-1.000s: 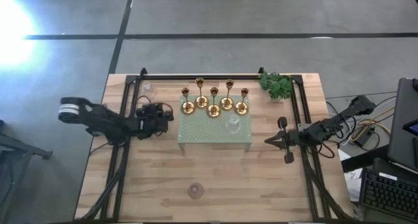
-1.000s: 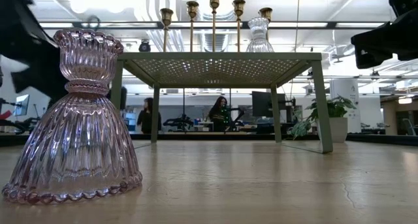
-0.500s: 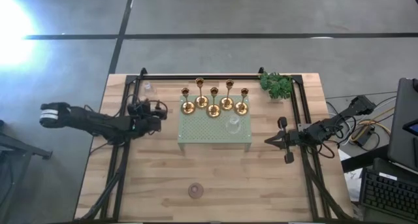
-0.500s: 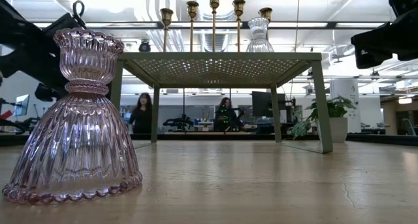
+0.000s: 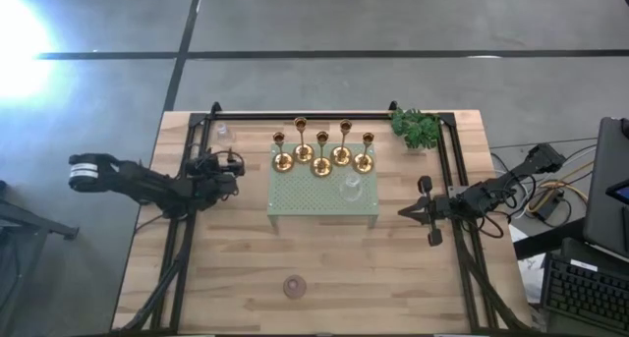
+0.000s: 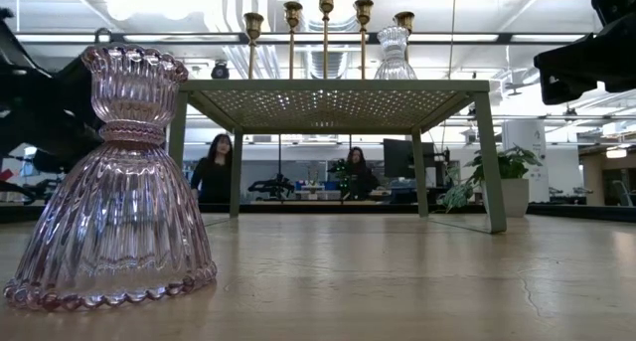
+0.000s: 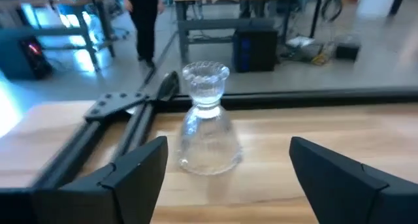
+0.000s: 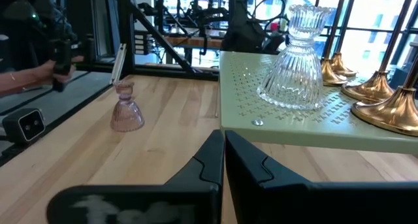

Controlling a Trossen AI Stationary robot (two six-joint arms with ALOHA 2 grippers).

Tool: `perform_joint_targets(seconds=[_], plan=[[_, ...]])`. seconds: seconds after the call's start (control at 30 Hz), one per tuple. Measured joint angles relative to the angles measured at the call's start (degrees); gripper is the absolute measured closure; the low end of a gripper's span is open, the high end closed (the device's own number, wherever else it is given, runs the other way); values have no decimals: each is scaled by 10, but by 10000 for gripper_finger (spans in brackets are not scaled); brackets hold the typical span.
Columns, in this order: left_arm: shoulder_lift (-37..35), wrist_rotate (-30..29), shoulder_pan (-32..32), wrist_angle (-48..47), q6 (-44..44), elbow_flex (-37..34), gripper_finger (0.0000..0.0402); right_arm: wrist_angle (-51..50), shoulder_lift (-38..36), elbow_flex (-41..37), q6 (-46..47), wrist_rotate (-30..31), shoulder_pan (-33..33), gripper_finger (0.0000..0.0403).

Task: Pick & Place candle stick holders
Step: Put the white crystal glass candle holder on the shelf

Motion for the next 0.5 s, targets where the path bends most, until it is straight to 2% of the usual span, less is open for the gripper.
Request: perform_joint_targets(seconds=[0.2,0.4,0.5], plan=[[68,30,39,149,152,7,76,0,0,0,0,0,0,394],[141,99,129,271,172,10,78,0,0,0,0,0,0,394],[176,104,153,290,177,24,76,0,0,0,0,0,0,394]])
